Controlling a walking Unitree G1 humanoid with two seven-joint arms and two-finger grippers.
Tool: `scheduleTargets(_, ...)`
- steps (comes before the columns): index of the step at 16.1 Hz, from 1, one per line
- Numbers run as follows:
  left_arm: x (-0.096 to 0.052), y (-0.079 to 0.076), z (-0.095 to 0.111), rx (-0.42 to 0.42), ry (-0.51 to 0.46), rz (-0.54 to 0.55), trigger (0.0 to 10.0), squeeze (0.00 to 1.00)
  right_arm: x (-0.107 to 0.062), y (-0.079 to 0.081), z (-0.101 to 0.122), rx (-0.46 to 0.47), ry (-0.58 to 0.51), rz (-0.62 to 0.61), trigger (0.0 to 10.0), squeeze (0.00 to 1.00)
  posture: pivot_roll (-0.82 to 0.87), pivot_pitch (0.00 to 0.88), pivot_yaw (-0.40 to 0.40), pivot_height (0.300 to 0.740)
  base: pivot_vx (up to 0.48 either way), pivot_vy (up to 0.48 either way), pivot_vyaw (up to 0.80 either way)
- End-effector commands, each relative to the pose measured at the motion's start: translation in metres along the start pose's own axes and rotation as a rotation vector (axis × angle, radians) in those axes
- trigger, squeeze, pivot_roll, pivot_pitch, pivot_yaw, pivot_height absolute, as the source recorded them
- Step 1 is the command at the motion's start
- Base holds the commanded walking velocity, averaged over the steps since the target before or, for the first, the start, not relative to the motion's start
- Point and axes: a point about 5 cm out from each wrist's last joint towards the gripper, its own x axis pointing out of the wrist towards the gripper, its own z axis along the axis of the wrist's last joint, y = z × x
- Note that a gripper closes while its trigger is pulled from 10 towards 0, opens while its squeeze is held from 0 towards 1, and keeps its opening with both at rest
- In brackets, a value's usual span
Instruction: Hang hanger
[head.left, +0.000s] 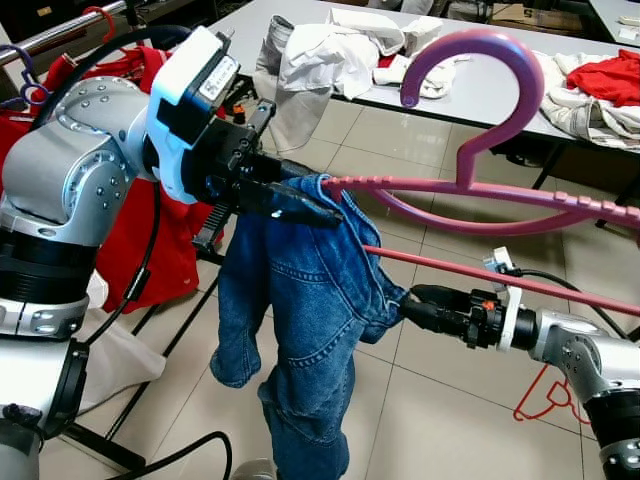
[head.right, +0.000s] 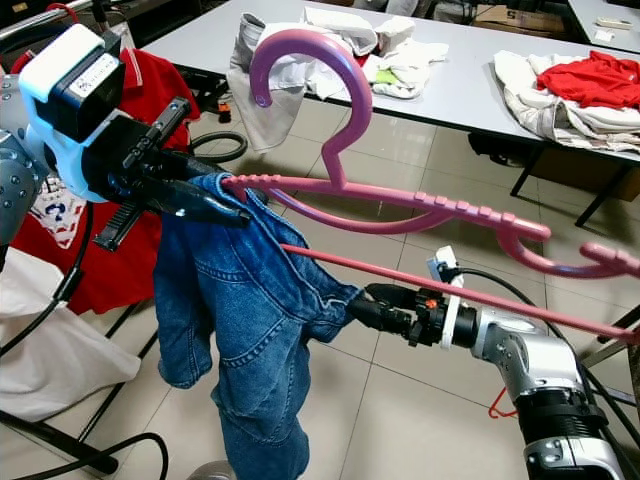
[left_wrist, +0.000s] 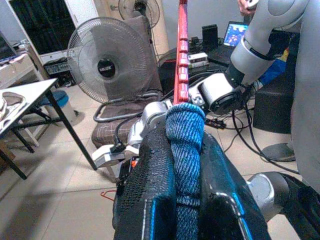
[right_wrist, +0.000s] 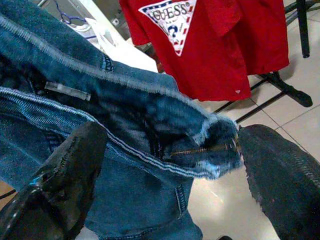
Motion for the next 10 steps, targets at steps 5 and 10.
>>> scheduleTargets(5, 0.008, -0.0038, 0.0187, 0.064, 0.005, -0.058, 0.0, 0.0, -0.0019, -0.0063, -0.0003, 0.026, -0.025, -0.032, 10.0, 0.0, 0.13, 0.081, -0.013, 0.74, 0.0, 0.0, 0.0)
scheduleTargets(10, 0.0071, -0.004, 0.0152, 0.06, 0.008, -0.051, 0.0, 0.0, -0.0028, -0.005, 0.0022, 0.03, -0.047, -0.001, 10.0, 0.0, 0.13, 0.08, -0.015, 0.74, 0.0, 0.0, 0.0)
